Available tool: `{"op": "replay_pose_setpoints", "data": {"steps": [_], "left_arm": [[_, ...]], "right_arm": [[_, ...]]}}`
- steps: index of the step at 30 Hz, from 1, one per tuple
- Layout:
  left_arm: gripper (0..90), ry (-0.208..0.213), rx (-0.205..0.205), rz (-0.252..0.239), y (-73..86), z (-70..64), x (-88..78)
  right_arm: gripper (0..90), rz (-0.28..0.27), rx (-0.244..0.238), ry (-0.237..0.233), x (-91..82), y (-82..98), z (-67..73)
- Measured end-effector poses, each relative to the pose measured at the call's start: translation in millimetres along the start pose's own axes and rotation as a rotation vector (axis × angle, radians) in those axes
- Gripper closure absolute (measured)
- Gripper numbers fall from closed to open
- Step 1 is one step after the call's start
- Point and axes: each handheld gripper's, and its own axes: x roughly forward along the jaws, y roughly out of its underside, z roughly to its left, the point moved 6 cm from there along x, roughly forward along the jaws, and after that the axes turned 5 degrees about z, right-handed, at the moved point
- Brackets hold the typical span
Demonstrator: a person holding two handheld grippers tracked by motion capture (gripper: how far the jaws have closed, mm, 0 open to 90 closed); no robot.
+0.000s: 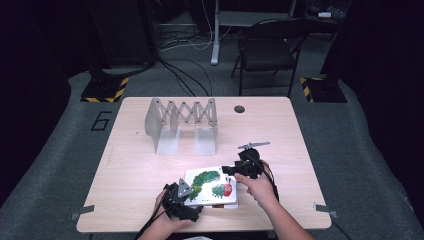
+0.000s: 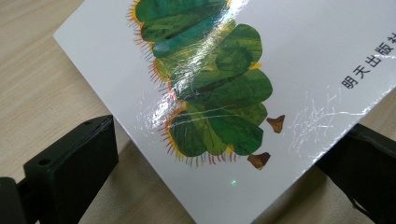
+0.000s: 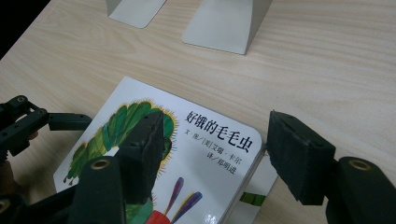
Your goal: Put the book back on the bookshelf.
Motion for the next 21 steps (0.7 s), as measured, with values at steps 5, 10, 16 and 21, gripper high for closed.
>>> {"op": "replay_pose_setpoints", "data": {"steps": [5,10,16,21], "left_arm": [[0.0,-0.003,-0.004,0.006,-0.7,-0.5,0.1],[0.0,-0.040,0.053,-0.005,-2.2,-2.7,-2.0],[0.8,-0.082,0.134,-0.009,-4.4,-6.4,-4.8],[1.0,-0.085,0.160,-0.012,-5.1,-6.5,-5.2]], "right_arm": [[37.6,0.009,-0.007,0.000,1.6,0.8,-1.1],[40.2,0.010,0.006,-0.019,1.4,0.8,-2.6],[41.3,0.034,0.000,-0.024,4.7,3.3,-0.4],[41.4,0.035,0.019,-0.041,4.9,3.5,-2.1]]}}
